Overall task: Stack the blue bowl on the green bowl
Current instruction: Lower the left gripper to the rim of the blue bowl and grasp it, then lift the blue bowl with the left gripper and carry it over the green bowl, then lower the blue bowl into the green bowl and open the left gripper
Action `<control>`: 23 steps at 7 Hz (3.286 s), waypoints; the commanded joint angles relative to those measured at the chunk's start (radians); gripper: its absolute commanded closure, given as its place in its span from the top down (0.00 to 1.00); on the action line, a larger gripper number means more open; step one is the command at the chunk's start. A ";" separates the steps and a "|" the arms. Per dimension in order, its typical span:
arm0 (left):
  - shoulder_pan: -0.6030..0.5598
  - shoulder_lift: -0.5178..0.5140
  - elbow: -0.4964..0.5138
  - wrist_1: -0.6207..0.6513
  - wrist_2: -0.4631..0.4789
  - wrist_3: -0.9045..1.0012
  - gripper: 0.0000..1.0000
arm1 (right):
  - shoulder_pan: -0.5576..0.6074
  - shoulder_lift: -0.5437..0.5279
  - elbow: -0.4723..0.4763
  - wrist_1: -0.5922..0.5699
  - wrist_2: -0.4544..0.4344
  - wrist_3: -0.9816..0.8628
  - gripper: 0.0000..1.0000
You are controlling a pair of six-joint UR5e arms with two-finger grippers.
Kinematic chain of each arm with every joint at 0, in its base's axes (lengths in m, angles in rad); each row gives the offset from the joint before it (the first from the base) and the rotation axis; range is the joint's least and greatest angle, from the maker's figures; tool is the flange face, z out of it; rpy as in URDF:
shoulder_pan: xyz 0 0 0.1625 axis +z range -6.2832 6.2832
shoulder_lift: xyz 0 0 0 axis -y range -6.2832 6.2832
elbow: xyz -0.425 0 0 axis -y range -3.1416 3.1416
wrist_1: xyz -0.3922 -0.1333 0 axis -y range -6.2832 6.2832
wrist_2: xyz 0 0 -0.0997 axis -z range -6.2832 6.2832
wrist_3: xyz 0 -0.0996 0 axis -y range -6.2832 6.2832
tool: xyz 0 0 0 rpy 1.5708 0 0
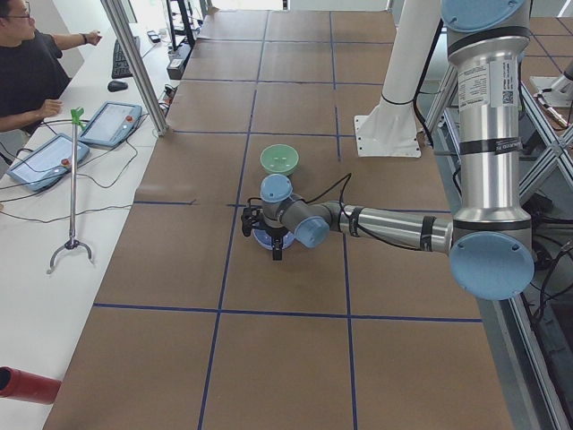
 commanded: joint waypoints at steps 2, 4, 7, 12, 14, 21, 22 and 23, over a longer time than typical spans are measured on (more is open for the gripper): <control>0.019 -0.002 0.044 -0.048 0.001 0.001 0.58 | 0.000 0.000 0.000 0.001 -0.001 0.000 1.00; 0.019 -0.002 0.038 -0.048 -0.001 0.004 0.00 | 0.000 0.000 0.000 0.001 -0.001 0.000 1.00; 0.007 0.012 -0.010 -0.047 -0.001 0.015 0.00 | 0.000 0.000 0.000 0.001 -0.001 0.000 1.00; -0.327 -0.075 -0.362 0.594 -0.011 0.404 0.00 | 0.000 0.000 0.000 0.001 -0.001 0.000 1.00; -0.339 -0.091 -0.462 0.734 -0.014 0.368 0.00 | 0.000 0.000 0.000 0.000 -0.001 0.000 1.00; 0.160 -0.429 -0.239 0.416 -0.004 -0.437 0.00 | 0.000 0.000 0.000 0.001 -0.001 0.000 1.00; 0.181 -0.430 -0.220 0.394 0.015 -0.452 0.00 | 0.000 0.000 0.000 0.001 -0.001 0.000 1.00; 0.185 -0.430 -0.215 0.392 0.016 -0.451 0.00 | 0.000 0.000 0.000 0.001 -0.001 0.000 1.00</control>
